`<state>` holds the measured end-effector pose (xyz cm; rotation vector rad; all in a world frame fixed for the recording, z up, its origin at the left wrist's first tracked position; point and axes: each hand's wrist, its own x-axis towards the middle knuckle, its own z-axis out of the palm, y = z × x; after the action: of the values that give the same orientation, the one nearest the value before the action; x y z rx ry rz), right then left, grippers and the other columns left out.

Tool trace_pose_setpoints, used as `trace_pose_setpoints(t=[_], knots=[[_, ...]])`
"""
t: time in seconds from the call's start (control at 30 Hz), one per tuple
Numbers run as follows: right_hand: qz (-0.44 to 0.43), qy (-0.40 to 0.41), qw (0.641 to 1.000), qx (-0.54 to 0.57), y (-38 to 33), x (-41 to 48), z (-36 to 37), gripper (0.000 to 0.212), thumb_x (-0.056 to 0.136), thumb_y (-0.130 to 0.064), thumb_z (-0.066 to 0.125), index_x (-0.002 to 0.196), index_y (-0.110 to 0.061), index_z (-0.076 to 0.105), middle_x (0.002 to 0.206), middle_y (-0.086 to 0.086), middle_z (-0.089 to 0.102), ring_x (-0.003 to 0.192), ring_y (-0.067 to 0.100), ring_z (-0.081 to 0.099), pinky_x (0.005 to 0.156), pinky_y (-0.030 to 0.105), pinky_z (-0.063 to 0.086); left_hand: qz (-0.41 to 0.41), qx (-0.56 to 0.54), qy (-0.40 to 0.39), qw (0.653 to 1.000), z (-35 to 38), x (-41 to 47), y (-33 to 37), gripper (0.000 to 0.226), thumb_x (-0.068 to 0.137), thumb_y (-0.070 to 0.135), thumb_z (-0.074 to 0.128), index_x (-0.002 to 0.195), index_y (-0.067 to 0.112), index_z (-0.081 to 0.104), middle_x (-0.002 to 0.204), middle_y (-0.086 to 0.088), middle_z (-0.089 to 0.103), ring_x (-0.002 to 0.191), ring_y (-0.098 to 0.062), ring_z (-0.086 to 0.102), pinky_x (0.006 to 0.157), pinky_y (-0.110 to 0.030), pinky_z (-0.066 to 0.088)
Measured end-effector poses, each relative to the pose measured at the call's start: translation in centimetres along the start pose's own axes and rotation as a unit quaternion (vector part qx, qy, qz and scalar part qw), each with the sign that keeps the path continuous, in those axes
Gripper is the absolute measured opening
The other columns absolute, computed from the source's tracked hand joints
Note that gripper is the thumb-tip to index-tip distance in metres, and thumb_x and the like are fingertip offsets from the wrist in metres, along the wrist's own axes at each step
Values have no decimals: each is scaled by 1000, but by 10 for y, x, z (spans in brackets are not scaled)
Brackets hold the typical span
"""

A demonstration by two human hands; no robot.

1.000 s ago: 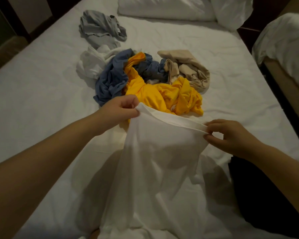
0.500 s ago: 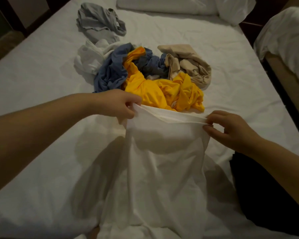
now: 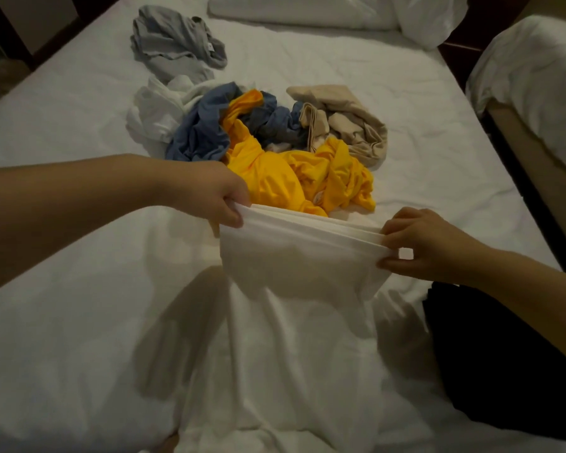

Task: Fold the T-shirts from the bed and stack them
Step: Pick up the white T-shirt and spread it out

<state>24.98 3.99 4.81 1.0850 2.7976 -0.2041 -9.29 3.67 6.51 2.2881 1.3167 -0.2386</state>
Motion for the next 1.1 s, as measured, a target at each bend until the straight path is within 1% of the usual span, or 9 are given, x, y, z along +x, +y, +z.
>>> trace_pose_setpoints(t=[0.07,0.2,0.37,0.53,0.7,0.8,0.93,1.0,1.1], knots=[[-4,-18,999,-38,2,-3,-2,20,81,-43,62,87,-26,71,98,-16,63,96,10,49,87,32,40,9,18,-26,999,3,-1,6,34,87,24,59,61,40,46,76,10,52,70,-8,50,64,-22,39],[-38,34,995,-91,4,-2,-9,16,74,-39,63,72,-24,67,86,-9,68,81,18,62,72,36,51,42,81,-110,990,16,2,19,21,87,23,52,67,27,54,84,-4,58,78,-18,53,76,-35,47],[-67,8,992,-110,1,-5,-4,12,72,-35,73,75,-25,67,85,-5,65,74,17,62,69,33,51,23,136,-203,969,29,1,22,24,94,29,45,106,20,63,102,-4,59,91,-18,54,79,-27,42],[-71,-5,992,-101,-4,-17,8,14,68,-33,78,75,-27,67,84,-6,65,70,14,61,66,31,51,39,136,-141,980,30,-3,16,22,93,27,47,109,20,62,101,0,50,91,-15,49,84,-28,42],[-35,8,998,-57,-1,-18,7,13,72,-30,75,80,-21,71,89,-5,69,77,18,62,64,32,51,59,86,-69,992,20,-2,10,18,88,21,53,100,18,65,99,-3,60,87,-15,53,79,-28,43],[60,24,996,58,1,-13,-5,15,78,-27,72,88,-15,72,93,-1,69,85,19,58,73,34,50,11,85,-58,995,8,-1,2,27,90,24,54,116,21,62,99,-3,65,86,-15,58,76,-26,44],[235,76,909,335,-3,-8,-16,17,81,-18,70,83,-2,68,80,19,63,78,25,57,77,40,45,-69,-141,18,987,-21,-8,-6,12,82,32,68,87,22,70,73,-4,66,64,-15,61,67,-34,51],[261,112,850,443,-9,-7,-20,16,80,-11,69,76,4,63,73,20,58,73,24,53,72,35,44,-81,-293,57,951,-29,-11,-1,26,73,27,72,74,3,65,62,0,60,51,-2,54,54,-15,47],[272,106,792,536,-16,-7,-29,11,81,-8,64,71,-4,60,65,2,61,72,16,58,66,19,51,-74,-474,56,876,-35,-17,2,53,31,39,90,61,6,61,56,4,59,55,0,61,54,-8,47]])
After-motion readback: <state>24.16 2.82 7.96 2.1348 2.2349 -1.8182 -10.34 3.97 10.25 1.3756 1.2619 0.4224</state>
